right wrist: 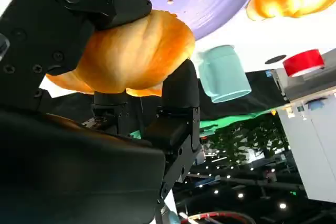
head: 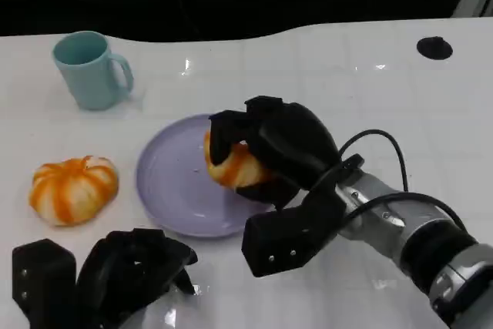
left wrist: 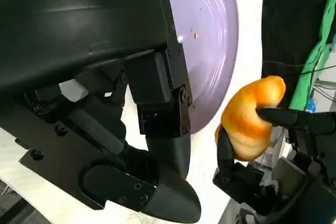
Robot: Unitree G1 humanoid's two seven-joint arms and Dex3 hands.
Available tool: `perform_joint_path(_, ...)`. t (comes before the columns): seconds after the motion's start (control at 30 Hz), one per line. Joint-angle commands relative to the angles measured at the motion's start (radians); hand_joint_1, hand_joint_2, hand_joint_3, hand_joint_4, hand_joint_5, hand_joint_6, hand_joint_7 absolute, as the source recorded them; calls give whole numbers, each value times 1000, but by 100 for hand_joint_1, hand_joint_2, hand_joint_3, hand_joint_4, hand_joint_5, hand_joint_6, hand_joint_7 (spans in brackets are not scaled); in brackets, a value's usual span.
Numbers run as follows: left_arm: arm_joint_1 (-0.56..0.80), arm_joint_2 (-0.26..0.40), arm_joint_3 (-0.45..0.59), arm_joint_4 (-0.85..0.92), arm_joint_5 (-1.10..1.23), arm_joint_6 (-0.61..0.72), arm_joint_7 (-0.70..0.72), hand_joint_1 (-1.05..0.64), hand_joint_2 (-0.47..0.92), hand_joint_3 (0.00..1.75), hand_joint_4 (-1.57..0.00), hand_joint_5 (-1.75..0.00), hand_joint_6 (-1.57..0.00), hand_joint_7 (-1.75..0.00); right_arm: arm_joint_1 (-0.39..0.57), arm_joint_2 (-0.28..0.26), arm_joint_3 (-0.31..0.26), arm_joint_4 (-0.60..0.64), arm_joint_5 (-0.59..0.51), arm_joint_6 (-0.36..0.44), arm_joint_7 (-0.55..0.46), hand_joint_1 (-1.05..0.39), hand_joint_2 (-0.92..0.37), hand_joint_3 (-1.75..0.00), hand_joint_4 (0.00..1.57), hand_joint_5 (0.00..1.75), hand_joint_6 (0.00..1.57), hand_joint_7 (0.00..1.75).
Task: Grasp the bread from the table and place it into the plate.
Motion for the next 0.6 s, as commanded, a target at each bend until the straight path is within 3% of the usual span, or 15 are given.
perform_joint_path(0.03, 15, 11, -1, -1, 8, 1, 4, -105, 56, 32, -91, -148, -157, -29, -35, 5, 3, 19, 5, -11, -22, -16, -54, -103, 91, 162, 91, 113)
perform_joint_path(0.1, 16, 13, -2, 0, 10, -4, 2, -105, 57, 33, -91, -148, -157, -29, -35, 6, 9, 25, 2, -15, -29, -18, -53, -97, 91, 143, 96, 87)
perform_joint_path(0.2, 17, 13, -3, -2, 13, -3, 8, -105, 57, 33, -90, -148, -157, -29, -43, -1, 19, 21, 4, 4, 49, -25, -71, -48, 71, 96, 84, 42)
perform_joint_path(0.3, 16, 12, -4, -1, 14, -7, 8, -105, 57, 33, -90, -149, -156, -29, -47, -7, 32, 8, -7, 28, 93, -33, -83, -16, 52, 51, 71, 8)
perform_joint_path(0.43, 17, 11, -4, -3, 11, -4, 10, -105, 56, 34, -89, -149, -156, -29, -41, -16, 37, -22, 4, 50, 153, -45, -85, -5, 26, 26, 46, 0)
perform_joint_path(0.6, 18, 11, -6, -6, 14, -4, 12, -105, 56, 35, -89, -149, -156, -29, -27, -32, 39, -64, 3, 73, 206, -54, -89, -2, 12, 23, 35, 0)
